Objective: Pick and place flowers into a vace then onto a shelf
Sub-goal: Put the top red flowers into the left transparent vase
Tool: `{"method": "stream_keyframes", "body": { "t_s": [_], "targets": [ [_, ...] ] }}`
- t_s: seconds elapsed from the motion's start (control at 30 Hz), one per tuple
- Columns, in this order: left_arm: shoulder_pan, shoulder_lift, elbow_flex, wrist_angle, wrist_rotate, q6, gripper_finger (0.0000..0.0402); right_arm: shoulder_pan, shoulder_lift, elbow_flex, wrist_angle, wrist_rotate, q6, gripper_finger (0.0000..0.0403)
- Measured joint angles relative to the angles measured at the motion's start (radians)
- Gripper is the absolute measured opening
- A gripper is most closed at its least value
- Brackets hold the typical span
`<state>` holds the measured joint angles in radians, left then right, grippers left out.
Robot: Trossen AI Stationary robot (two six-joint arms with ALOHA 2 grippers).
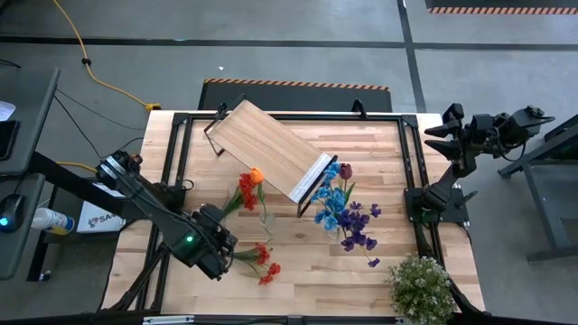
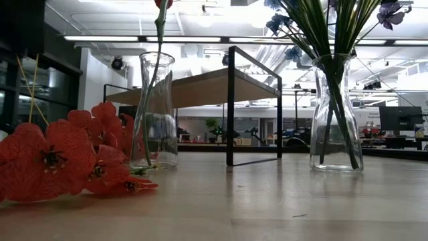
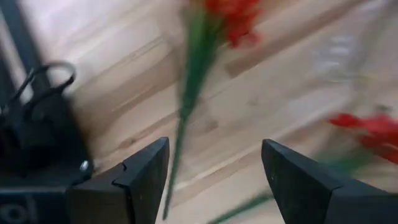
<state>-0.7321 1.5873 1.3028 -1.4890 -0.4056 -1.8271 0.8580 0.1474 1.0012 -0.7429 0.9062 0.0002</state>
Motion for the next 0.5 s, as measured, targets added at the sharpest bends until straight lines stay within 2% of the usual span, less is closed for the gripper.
{"method": "stream_keyframes", "body": {
  "t_s": [0.17, 0.5],
  "targets": [
    [0.004, 0.0, -0.078, 0.02, 0.01, -0.062, 0.0305, 0.0, 0.0, 0.0, 0.015, 0.0, 0.0, 0.013],
    [0.006, 0.0, -0.087, 0.104, -0.004, 0.093, 0.0335, 0.0, 0.0, 0.0, 0.081, 0.0, 0.001, 0.0129]
  ]
}}
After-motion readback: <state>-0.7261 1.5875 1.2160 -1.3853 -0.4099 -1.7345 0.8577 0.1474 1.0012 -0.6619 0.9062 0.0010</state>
